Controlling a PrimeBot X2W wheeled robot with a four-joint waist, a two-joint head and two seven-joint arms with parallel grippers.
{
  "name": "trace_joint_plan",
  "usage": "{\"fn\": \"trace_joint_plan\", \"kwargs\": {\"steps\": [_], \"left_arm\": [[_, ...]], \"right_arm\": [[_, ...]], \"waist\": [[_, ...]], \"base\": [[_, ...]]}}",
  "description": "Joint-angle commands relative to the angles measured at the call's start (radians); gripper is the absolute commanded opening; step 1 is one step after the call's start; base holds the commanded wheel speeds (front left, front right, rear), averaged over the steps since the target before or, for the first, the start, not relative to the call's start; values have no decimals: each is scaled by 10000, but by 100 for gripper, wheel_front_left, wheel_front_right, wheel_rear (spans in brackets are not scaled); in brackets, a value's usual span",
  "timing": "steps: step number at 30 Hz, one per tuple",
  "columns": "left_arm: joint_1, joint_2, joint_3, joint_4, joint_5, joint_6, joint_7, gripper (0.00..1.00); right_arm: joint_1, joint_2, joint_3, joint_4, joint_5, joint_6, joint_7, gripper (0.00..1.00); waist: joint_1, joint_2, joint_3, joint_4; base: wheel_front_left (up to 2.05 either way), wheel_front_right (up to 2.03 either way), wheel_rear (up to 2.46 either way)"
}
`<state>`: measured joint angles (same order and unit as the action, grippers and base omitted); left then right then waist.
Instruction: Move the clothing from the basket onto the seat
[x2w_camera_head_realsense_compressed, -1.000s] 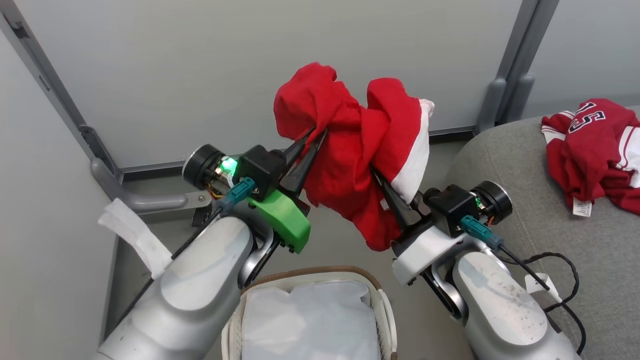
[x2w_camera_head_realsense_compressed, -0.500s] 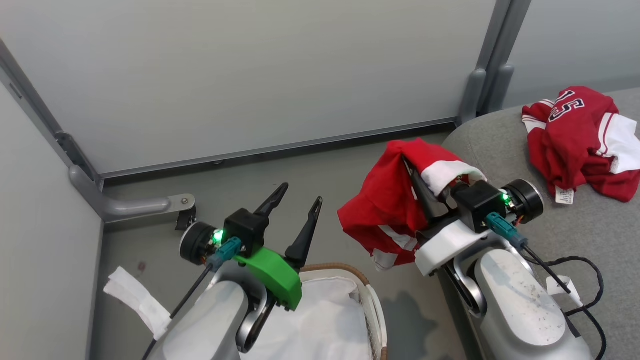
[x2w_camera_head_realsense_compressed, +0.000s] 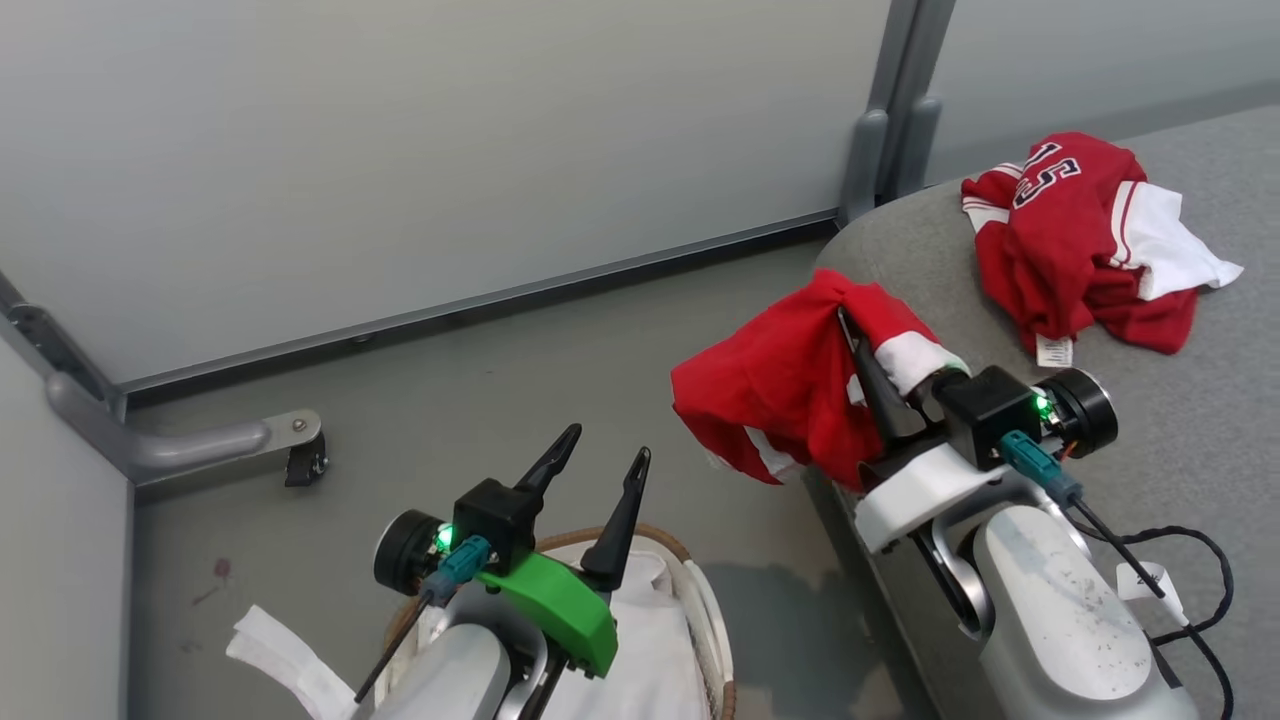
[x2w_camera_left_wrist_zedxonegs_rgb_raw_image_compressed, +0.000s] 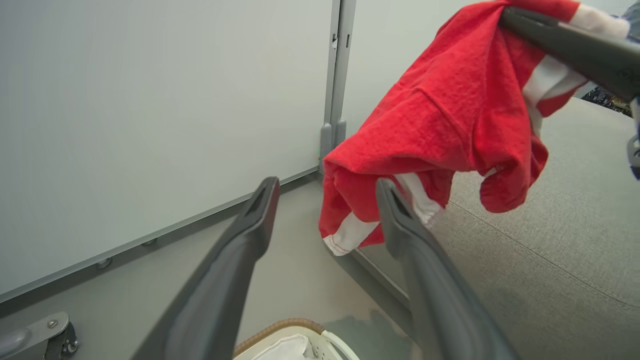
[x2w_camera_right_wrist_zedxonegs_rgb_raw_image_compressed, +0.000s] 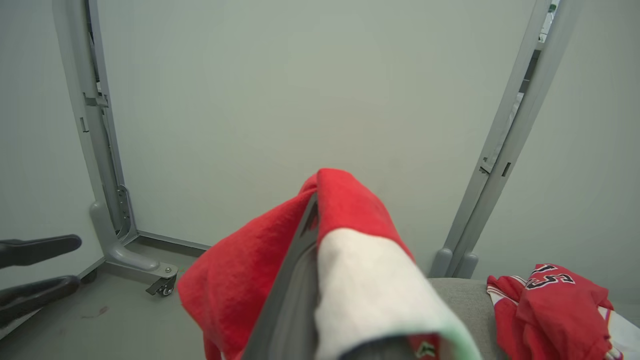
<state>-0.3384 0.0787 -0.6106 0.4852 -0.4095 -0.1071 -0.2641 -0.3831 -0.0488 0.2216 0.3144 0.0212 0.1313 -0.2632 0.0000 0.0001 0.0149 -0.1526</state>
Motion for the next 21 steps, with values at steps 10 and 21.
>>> {"fn": "trace_joint_plan", "kwargs": {"steps": [10,21], "left_arm": [[291,-196,279,-162,457,-166,-4,100],[-192,-260,107,-231,766,-234,-3,100]], "right_arm": [[259,-265,-757,-314,-204,-11,-21,0],[-28,-548,-1859,-509,-357,-11,-23,0]], "waist": [[0,-1,580,-1667],[0,-1,1547,-2258]], "base": [[0,0,0],[0,0,0]]}}
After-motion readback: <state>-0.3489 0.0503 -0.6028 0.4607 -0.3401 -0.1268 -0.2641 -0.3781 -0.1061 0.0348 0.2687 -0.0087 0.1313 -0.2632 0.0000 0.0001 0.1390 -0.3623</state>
